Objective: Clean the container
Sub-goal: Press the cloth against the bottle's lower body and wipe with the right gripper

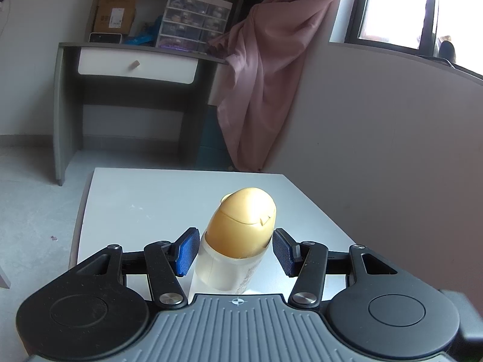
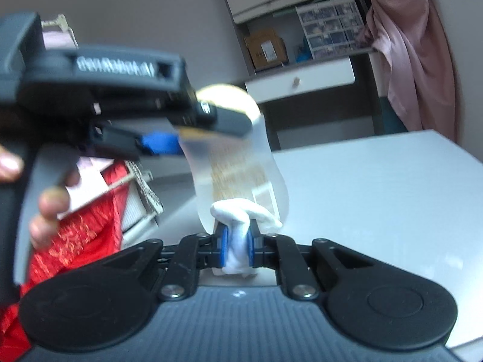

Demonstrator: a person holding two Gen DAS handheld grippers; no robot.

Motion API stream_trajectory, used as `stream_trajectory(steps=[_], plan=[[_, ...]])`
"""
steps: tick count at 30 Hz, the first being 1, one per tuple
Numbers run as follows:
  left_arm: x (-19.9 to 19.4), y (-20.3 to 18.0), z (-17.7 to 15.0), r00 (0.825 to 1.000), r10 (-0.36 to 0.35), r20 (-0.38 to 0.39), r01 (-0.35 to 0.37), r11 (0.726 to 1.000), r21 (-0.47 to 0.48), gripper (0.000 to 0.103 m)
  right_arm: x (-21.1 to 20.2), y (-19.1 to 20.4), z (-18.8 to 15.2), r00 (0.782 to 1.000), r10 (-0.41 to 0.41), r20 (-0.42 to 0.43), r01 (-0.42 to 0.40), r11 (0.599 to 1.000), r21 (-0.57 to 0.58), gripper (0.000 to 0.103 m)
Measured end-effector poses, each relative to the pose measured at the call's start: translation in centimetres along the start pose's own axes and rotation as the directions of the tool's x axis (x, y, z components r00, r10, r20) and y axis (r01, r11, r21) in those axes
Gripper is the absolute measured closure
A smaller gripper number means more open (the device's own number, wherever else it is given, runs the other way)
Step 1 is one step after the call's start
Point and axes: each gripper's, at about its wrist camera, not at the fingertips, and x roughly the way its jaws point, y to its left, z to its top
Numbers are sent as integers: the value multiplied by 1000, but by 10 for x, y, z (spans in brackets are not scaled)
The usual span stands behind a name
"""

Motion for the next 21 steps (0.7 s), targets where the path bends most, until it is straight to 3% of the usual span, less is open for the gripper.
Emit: stream_trajectory(steps=[9,21], plan=[[1,2,1,1000,-1,-3,1,1000,0,49,1,2,6,1000,1,-5,-1,1000,-6,91],[2,4,7,1000,-7,-1,7,1000,-2,49,-18,5,34,994,28,110,-23,999,-46,91]])
